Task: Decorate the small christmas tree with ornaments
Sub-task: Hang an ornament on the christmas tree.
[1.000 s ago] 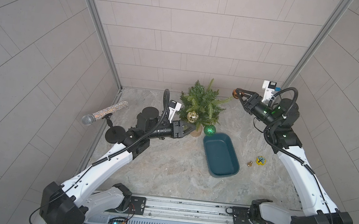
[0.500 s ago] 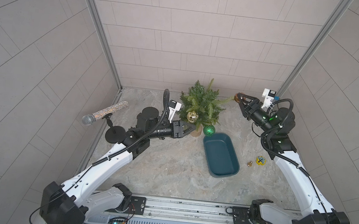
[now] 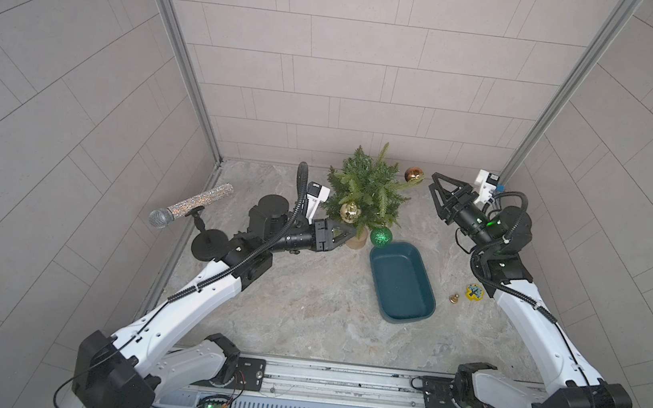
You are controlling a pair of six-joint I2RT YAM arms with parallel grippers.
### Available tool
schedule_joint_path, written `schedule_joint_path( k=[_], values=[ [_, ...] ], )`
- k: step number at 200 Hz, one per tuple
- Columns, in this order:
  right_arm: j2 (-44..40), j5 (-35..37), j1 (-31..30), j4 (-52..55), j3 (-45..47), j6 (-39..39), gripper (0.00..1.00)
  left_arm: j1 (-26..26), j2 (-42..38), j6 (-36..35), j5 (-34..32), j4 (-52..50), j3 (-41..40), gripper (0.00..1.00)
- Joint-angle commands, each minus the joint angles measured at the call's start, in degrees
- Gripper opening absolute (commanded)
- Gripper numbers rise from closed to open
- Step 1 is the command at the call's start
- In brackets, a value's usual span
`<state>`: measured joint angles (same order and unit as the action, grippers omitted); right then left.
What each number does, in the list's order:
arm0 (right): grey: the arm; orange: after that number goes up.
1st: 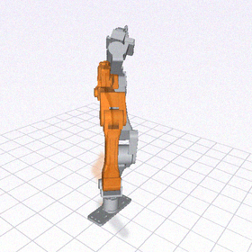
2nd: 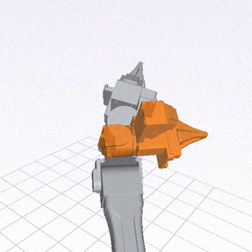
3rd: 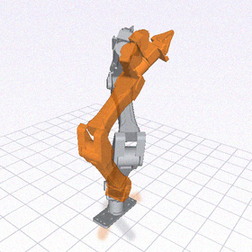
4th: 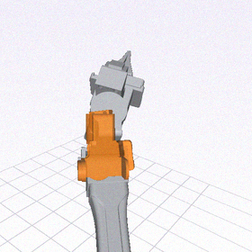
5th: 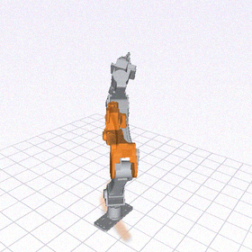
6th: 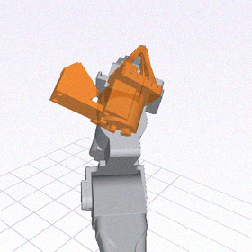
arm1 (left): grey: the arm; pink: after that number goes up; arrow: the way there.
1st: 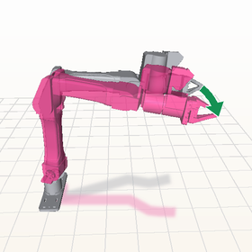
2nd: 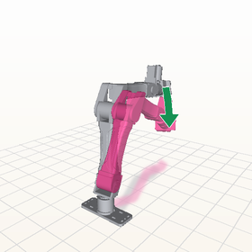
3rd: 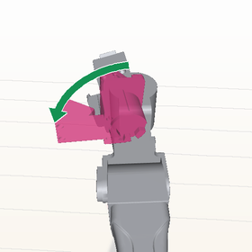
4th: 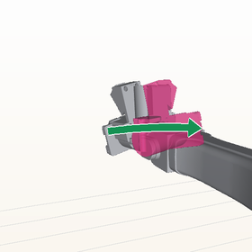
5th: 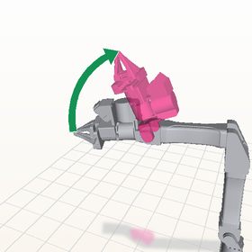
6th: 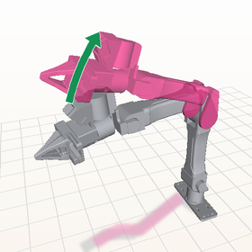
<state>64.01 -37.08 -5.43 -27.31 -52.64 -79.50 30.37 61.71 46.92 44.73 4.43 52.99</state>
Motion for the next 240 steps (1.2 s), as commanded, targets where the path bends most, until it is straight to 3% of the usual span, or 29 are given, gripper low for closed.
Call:
schedule_joint_path(
  k=[1, 63, 95, 119, 133, 148, 159, 161, 164, 167, 193, 210, 240],
  values=[
    [-3.6, -1.4, 0.4, 1.9, 0.5, 1.4, 0.63, 0.2, -1.1, -0.1, 0.4, 1.4, -0.7, 0.42],
    [-10.0, -8.7, 0.4, 18.0, 4.3, 11.8, 0.63, 0.1, -4.3, -1.1, -1.4, -2.5, -2.3, 0.43],
    [-13.6, -10.8, 0.2, 32.9, 5.4, 24.1, 0.63, 0.1, -6.4, -1.2, -3.0, -4.6, -4.5, 0.44],
    [-15.9, -7.1, 0.3, 47.1, 5.3, 35.5, 0.65, 0.1, -8.4, -2.9, -6.0, -9.2, -6.2, 0.49],
    [-17.3, -2.5, 0.4, 52.3, 5.9, 39.7, 0.7, 0.1, -10.0, -4.4, -9.4, -13.7, -7.1, 0.55],
    [-18.8, 3.4, 1.2, 55.0, 7.2, 41.9, 0.76, -0.2, -11.7, -6.5, -14.5, -19.4, -8.0, 0.76],
    [-19.3, 8.9, 1.6, 56.9, 7.5, 43.5, 0.82, -0.5, -12.9, -7.9, -18.6, -23.2, -8.6, 0.8],
    [-19.5, 10.1, 1.6, 57.4, 7.5, 43.8, 0.84, -0.6, -13.1, -8.1, -19.4, -23.8, -8.6, 0.8],
    [-19.5, 11.9, 1.7, 58.0, 7.5, 44.4, 0.97, -0.7, -13.3, -8.3, -20.4, -25.0, -8.7, 0.8],
    [-19.7, 14.0, 1.8, 58.7, 7.5, 44.8, 0.99, -0.9, -13.6, -8.5, -22.0, -26.1, -8.8, 0.81],
    [-19.9, 32.3, 1.8, 60.0, 8.3, 47.2, 1.0, -2.9, -14.9, -10.5, -34.5, -35.1, -8.3, 0.83],
    [-19.3, 41.2, 1.9, 57.5, 9.3, 47.9, 1.0, -4.3, -13.5, -13.2, -46.2, -40.3, -6.4, 0.87],
    [-17.0, 57.4, 1.7, 41.8, 16.1, 51.4, 1.0, -7.3, -5.9, -18.9, -70.5, -39.4, -4.8, 0.96]
  ],
)
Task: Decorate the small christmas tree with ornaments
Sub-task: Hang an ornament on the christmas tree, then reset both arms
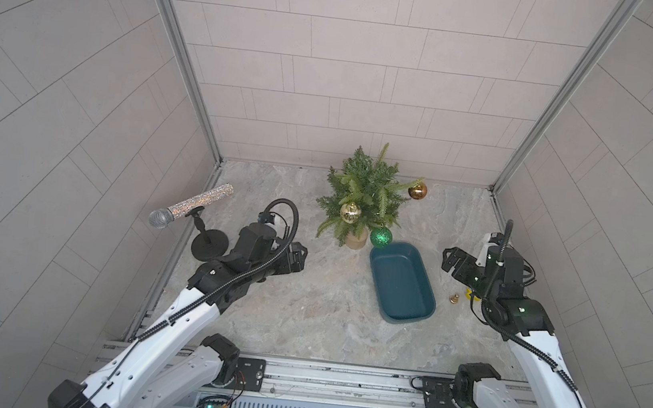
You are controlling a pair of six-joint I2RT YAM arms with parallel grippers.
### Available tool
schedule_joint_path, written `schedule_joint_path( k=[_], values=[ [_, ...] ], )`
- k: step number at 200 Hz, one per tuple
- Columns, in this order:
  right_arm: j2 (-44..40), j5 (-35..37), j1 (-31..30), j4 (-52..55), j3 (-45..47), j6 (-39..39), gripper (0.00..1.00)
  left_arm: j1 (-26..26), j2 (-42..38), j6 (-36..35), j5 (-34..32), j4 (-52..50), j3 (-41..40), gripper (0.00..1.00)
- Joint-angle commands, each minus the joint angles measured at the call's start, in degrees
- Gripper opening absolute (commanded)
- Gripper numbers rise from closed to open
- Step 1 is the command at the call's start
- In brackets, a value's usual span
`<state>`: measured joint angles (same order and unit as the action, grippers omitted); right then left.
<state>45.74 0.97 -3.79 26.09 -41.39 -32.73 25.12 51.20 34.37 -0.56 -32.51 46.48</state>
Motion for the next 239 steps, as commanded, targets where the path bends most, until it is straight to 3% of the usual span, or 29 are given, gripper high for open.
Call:
schedule_joint_path(
  k=[1, 22, 58, 84, 101, 132, 148, 157, 170, 177, 183, 191, 202, 212, 220, 239],
  values=[
    [1.4, 19.7, 0.1, -12.0, 5.2, 5.0, 1.0, -2.1, 4.8, -6.7, -25.9, -2.0, 1.5, 0.96],
    [4.3, 28.5, 0.0, -27.1, 13.4, 11.1, 1.0, -5.3, 7.8, -15.8, -30.8, 11.9, -4.1, 0.99],
    [13.7, 35.4, 0.2, -42.0, 18.9, 15.3, 1.0, -17.2, 13.6, -20.8, -26.2, 32.0, -12.6, 0.99],
    [23.9, 32.3, 0.1, -64.1, 24.2, 19.9, 1.0, -22.6, 19.8, -23.1, -21.6, 42.5, -14.7, 0.99],
    [30.5, 29.7, -0.2, -77.1, 26.2, 23.7, 1.0, -22.5, 23.8, -25.1, -21.0, 53.1, -16.9, 0.98],
    [35.5, 24.3, -1.0, -84.4, 27.1, 28.1, 1.0, -22.1, 30.6, -30.4, -20.3, 75.6, -23.1, 0.97],
    [43.5, 18.5, -1.0, -97.8, 29.4, 31.1, 1.0, -22.2, 32.8, -30.3, -18.7, 79.0, -25.1, 0.98],
    [48.5, 18.3, -1.1, -105.2, 29.6, 31.9, 1.0, -22.2, 35.8, -31.5, -16.0, 86.3, -27.2, 0.98],
    [44.3, 19.4, -1.3, -95.5, 28.3, 30.6, 1.0, -21.3, 41.0, -33.2, -18.5, 94.4, -27.2, 1.0],
    [42.2, 21.0, -1.2, -87.7, 26.2, 29.8, 1.0, -20.2, 39.3, -31.3, -24.7, 85.3, -24.6, 1.0],
    [41.5, 21.0, -1.0, -84.3, 24.6, 29.5, 1.0, -20.1, 37.4, -30.5, -25.6, 79.1, -22.5, 1.0],
    [43.0, 20.7, -1.0, -86.2, 24.1, 30.1, 1.0, -20.0, 36.3, -30.0, -24.7, 77.1, -22.6, 1.0],
    [45.7, 20.6, -1.2, -91.9, 24.7, 31.0, 1.0, -19.2, 38.9, -31.2, -25.8, 84.4, -23.9, 1.0],
    [44.0, 20.2, -1.3, -88.6, 24.7, 30.6, 1.0, -17.9, 41.3, -34.0, -27.8, 92.6, -25.7, 1.0],
    [43.3, 21.1, -1.2, -86.7, 24.2, 29.9, 1.0, -15.8, 40.4, -34.6, -30.7, 92.0, -26.4, 1.0],
    [45.2, 21.5, -1.5, -85.2, 21.9, 30.8, 1.0, -16.2, 41.5, -35.0, -30.2, 93.2, -25.9, 1.0]
  ],
)
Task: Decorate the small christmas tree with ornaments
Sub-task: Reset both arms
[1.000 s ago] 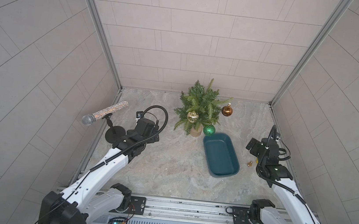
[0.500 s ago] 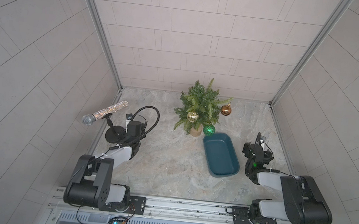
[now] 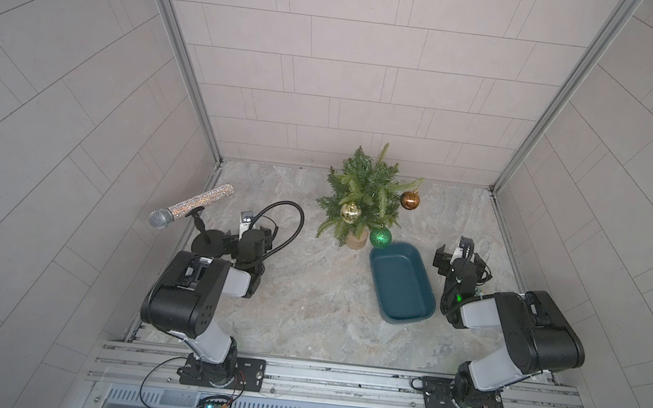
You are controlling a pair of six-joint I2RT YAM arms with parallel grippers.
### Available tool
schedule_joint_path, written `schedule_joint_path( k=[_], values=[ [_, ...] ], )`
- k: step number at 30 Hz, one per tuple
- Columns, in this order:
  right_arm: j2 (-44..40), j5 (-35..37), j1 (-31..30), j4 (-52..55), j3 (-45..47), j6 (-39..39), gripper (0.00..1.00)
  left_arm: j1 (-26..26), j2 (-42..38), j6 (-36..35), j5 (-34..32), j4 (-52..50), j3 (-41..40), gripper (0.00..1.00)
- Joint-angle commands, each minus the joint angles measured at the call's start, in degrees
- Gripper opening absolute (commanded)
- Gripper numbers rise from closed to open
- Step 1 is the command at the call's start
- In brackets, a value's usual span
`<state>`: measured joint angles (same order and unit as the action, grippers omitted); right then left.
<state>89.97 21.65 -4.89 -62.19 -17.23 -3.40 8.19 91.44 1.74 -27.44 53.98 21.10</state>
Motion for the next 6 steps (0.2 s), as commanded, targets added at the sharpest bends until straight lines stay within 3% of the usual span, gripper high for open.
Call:
schedule_joint_path(
  k=[1, 4, 6],
  values=[
    [0.8, 0.9, -0.4, 3.6, -2.4, 1.4, 1.0, 0.7, 1.2, -2.3, -3.2, 6.4, -0.5, 1.0],
    [0.0, 0.9, -0.5, 5.4, -2.8, 0.8, 1.0, -3.3, -0.2, 0.5, 5.5, -0.9, 1.6, 1.0],
    [0.6, 0.8, -0.5, 3.5, -2.4, 1.5, 1.0, -2.7, -0.1, -0.3, 4.8, 1.1, 1.0, 1.0]
  ],
)
